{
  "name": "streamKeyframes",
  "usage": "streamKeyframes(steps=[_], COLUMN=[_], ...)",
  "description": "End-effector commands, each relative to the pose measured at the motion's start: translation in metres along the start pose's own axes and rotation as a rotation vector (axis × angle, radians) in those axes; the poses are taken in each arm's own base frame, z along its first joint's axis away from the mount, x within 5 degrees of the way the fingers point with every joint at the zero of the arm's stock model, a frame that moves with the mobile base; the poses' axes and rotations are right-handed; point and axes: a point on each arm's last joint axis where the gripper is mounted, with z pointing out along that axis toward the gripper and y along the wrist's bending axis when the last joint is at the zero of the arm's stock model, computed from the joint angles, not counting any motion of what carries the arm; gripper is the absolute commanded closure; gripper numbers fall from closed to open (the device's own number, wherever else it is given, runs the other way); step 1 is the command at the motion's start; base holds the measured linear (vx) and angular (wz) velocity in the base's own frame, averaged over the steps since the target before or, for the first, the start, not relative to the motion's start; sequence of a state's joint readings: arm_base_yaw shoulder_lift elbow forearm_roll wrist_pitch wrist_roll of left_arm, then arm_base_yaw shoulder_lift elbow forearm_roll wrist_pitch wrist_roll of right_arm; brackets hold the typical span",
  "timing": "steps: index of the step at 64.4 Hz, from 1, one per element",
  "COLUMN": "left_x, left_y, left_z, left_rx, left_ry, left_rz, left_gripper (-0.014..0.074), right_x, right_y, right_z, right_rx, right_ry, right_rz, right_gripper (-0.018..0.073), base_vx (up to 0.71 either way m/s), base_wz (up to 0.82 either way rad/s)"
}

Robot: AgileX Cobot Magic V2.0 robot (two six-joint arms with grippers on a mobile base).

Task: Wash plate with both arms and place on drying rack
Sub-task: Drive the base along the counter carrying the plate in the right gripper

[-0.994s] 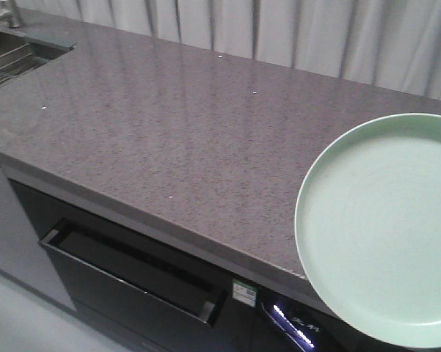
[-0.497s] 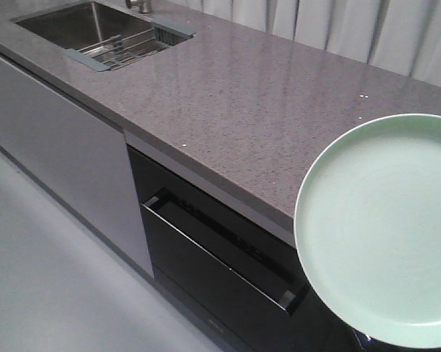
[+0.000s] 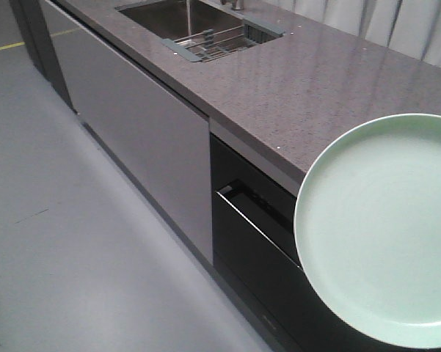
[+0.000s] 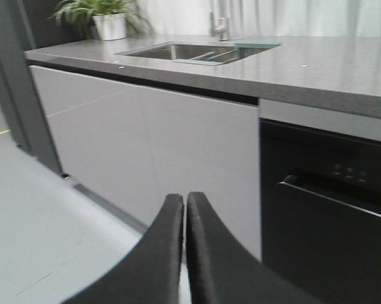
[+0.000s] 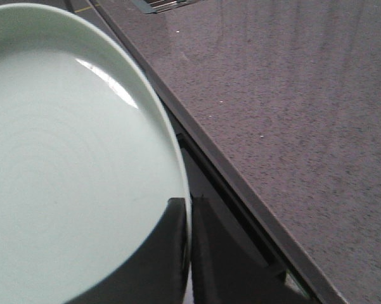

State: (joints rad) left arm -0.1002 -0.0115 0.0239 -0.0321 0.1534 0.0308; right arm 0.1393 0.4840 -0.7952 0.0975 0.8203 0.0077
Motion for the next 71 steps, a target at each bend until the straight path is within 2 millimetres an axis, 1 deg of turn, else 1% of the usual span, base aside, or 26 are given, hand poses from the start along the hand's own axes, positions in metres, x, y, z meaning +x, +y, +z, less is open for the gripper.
streamKeyframes(steps=[1, 44, 71], left_x=[0.0019, 0.0019, 0.0019], left_y=[0.0002, 0.0002, 0.0002], left_z=[0.0005, 0.0005, 0.0005], left_rx=[-0.002, -0.002, -0.002], left_ry=[-0.062, -0.062, -0.062], left_rz=[-0.014, -0.014, -0.014], left_gripper=[0.0593, 0.0593, 0.0593], right_x=[-0.0133, -0.0133, -0.0133], right_y=[0.0005, 0.0005, 0.0005], right_z=[-0.0036, -0.0036, -0.0036], right_rx=[0.001, 0.001, 0.002], right_ry=[-0.094, -0.094, -0.094], right_rz=[-0.006, -0.006, -0.007], right_gripper=[0.0563, 0.0563, 0.0563], base_vx=[-0.06, -0.06, -0.01], base_wz=[0.47, 0.50, 0.30])
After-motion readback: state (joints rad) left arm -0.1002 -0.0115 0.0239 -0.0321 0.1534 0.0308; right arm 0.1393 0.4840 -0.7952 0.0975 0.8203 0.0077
